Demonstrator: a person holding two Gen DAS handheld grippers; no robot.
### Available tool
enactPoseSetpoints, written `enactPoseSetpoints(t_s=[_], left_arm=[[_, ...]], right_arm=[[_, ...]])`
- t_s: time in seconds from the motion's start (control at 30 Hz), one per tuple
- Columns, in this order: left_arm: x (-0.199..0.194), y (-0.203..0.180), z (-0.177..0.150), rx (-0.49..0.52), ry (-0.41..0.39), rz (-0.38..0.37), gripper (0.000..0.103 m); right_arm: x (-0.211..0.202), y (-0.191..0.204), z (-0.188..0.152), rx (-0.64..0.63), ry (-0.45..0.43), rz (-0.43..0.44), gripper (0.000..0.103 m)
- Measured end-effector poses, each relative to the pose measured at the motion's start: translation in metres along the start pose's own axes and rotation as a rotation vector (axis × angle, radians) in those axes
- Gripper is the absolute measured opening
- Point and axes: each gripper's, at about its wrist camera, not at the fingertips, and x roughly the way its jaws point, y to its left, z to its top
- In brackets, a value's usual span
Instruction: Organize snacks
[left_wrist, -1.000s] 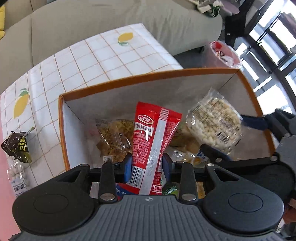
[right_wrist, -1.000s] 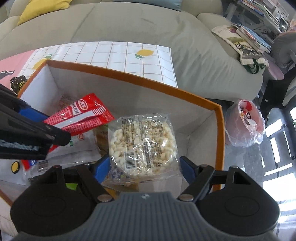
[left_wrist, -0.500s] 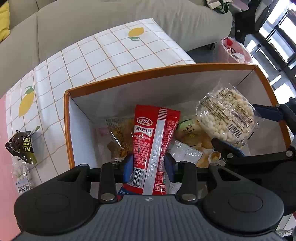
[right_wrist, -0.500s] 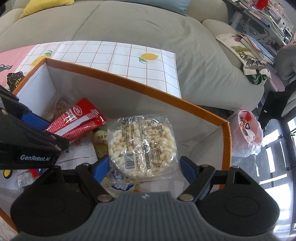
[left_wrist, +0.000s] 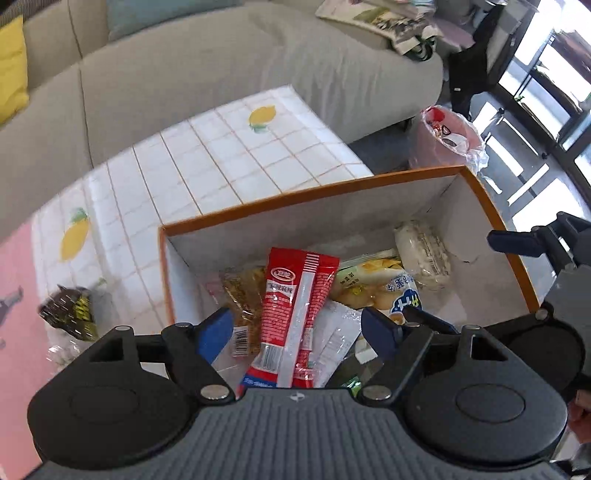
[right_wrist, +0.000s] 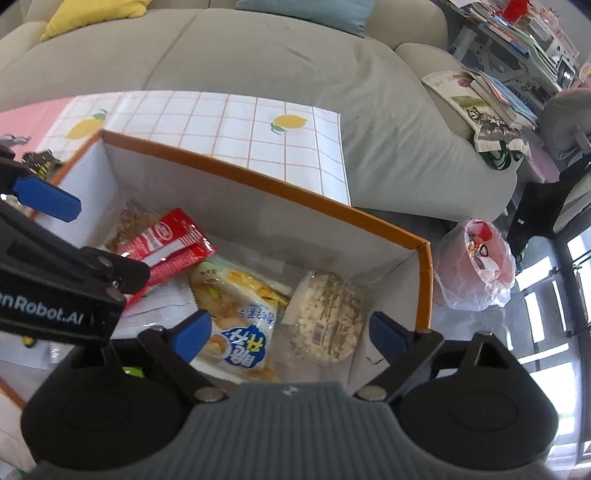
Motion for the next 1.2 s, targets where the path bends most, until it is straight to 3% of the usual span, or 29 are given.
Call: enactPoseSetpoints(t_s=[0.03,0.2,0.4,0.67,0.9,1.2], left_arm=[[-0.006,-0.002,-0.002,0.018,-0.018,0.012,0.092],[-0.037,-0.004,-0.016,0.084,-0.109,0.063,0.092],[-0.073,0.000,-0.045,0.128,-0.241,0.184,0.092],[-0.107,0.019,-0.096,0.085,-0.348,0.236,0.091],[-0.128,0.058,-0.150,-0.019,-0.384,0.274,0.090],[-0.137,0.118,-0.208,-0.176,-0.345,0.266,0.087]], right_arm=[[-0.004,-0.001,0.000,0.017,0.006,0.002,0.097],[-0.025,0.004,-0.010,0.096,0.017,0.014,0.099],[-0.061,0.019,-0.035,0.196,-0.099,-0.009,0.099],[-0.089,0.050,-0.073,0.404,-0.224,-0.047,0.099],[-0.106,0.102,-0.095,0.410,-0.331,-0.042,0.099],[-0.110,0.163,-0.101,0.372,-0.362,0.112,0.099]])
